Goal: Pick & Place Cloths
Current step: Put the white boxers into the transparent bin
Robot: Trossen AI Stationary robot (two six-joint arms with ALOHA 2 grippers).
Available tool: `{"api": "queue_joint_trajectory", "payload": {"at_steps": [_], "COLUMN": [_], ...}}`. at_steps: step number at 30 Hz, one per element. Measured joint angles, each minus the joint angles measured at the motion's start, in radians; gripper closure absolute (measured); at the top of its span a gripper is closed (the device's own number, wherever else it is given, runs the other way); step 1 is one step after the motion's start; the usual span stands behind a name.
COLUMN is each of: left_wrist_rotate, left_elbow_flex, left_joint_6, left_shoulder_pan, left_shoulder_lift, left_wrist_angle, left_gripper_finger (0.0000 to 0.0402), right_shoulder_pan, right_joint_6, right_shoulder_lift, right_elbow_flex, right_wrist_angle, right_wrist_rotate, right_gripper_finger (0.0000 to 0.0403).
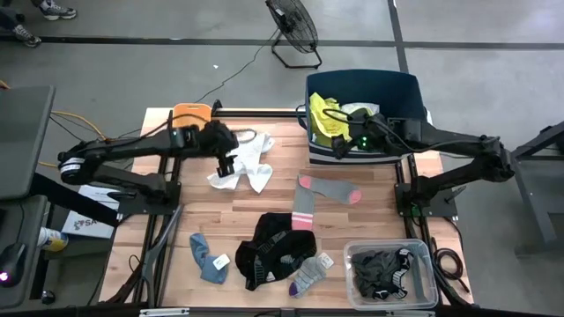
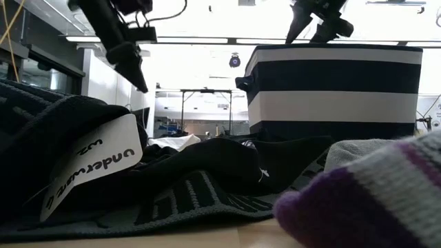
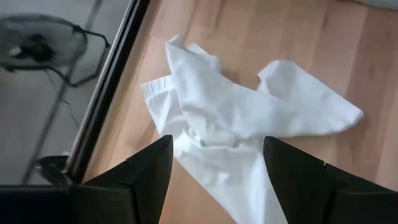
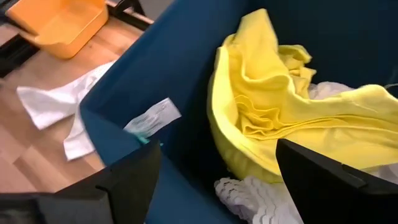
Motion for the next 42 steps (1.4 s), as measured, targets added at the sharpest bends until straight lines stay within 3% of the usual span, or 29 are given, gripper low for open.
{"api": "queue_joint_trajectory", "payload": {"at_steps": [8, 16, 26, 33, 42], "left_wrist_rotate": [0.240, 0.267, 0.315, 0.392, 0.392], "left_elbow_flex": [0.000, 0.001, 0.000, 0.001, 0.001], "left_joint_6": [0.145, 0.112, -0.093, -0.245, -0.493], "left_shoulder_pan": [0.187, 0.254, 0.254, 0.254, 0.254], "left_shoulder_lift": [0.096, 0.248, 0.412, 0.425, 0.425], "left_wrist_angle": [0.064, 0.077, 0.140, 0.216, 0.214], "left_gripper_finger": [0.0158, 0.0158, 0.0158, 0.0158, 0.0158], "right_shoulder_pan": [0.065, 0.100, 0.099, 0.099, 0.099], "right_joint_6": [-0.070, -0.109, -0.136, -0.154, -0.152], "right_shoulder_lift": [0.000, 0.000, 0.000, 0.000, 0.000], "right_elbow_flex": [0.000, 0.000, 0.000, 0.000, 0.000], "right_wrist_angle": [-0.001, 0.000, 0.000, 0.000, 0.001], "right_wrist_rotate": [0.000, 0.001, -0.001, -0.011, -0.011], "right_gripper_finger": [0.0092, 0.0092, 0.0092, 0.0092, 0.0092]}}
